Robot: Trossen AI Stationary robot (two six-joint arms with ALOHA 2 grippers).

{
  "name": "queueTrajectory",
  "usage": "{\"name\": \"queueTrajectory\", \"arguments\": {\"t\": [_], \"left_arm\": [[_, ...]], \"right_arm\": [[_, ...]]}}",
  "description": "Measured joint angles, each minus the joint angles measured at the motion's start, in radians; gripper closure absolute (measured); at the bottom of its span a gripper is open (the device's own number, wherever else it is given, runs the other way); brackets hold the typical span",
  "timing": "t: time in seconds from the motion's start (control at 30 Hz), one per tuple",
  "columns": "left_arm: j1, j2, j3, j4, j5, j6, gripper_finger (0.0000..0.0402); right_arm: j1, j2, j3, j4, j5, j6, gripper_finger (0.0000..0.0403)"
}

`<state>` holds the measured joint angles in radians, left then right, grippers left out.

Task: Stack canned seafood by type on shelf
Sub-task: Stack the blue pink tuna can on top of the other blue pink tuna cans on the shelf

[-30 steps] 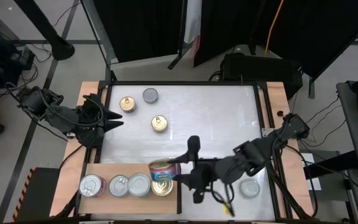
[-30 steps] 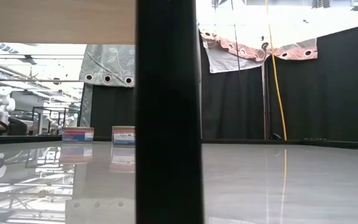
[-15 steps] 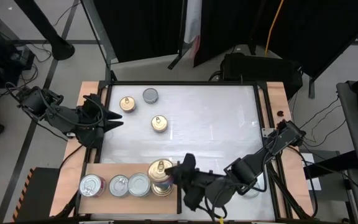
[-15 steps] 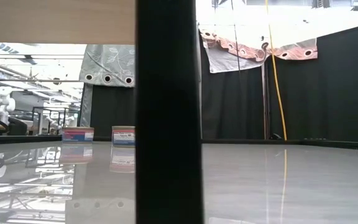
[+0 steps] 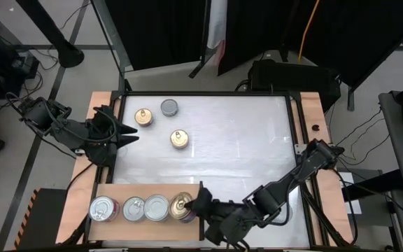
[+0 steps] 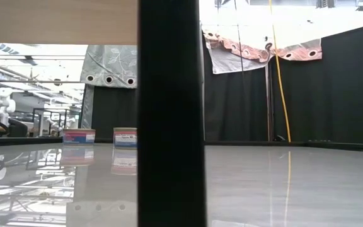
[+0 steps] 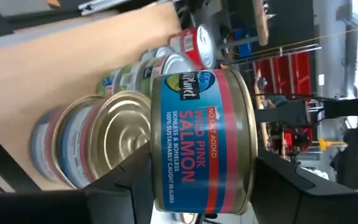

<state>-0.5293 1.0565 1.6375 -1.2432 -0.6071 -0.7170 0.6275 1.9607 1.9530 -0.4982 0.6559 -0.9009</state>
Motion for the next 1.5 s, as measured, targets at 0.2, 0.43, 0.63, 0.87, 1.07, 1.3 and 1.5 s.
{"name": "queueTrajectory", "arguments": {"t": [0.2, 0.43, 0.63, 0.87, 1.07, 1.3, 1.5], "left_arm": [[0.0, 0.0, 0.0, 0.0, -0.001, 0.0, 0.0269], [0.0, 0.0, 0.0, -0.001, -0.003, 0.0, 0.0269], [0.0, 0.0, 0.0, -0.005, -0.002, -0.002, 0.0269], [0.0, 0.0, 0.0, -0.016, 0.005, -0.003, 0.0269], [0.0, 0.0, 0.0, -0.033, 0.027, -0.009, 0.0269], [0.0, 0.0, 0.0, -0.032, 0.028, -0.01, 0.0269], [0.0, 0.0, 0.0, -0.03, 0.027, -0.01, 0.0269]], "right_arm": [[-0.02, 0.003, 0.0, -0.047, -0.035, 0.038, 0.0204], [-0.041, 0.003, 0.0, -0.027, -0.141, 0.144, 0.0161], [-0.066, 0.003, 0.0, -0.024, -0.262, 0.266, 0.0113], [-0.088, 0.001, 0.0, 0.028, -0.368, 0.381, 0.0071], [-0.105, 0.001, 0.0, 0.024, -0.451, 0.45, 0.0067], [-0.115, -0.023, 0.0, 0.023, -0.378, 0.459, 0.0067], [-0.12, -0.021, 0.0, 0.015, -0.372, 0.444, 0.0067]]}}
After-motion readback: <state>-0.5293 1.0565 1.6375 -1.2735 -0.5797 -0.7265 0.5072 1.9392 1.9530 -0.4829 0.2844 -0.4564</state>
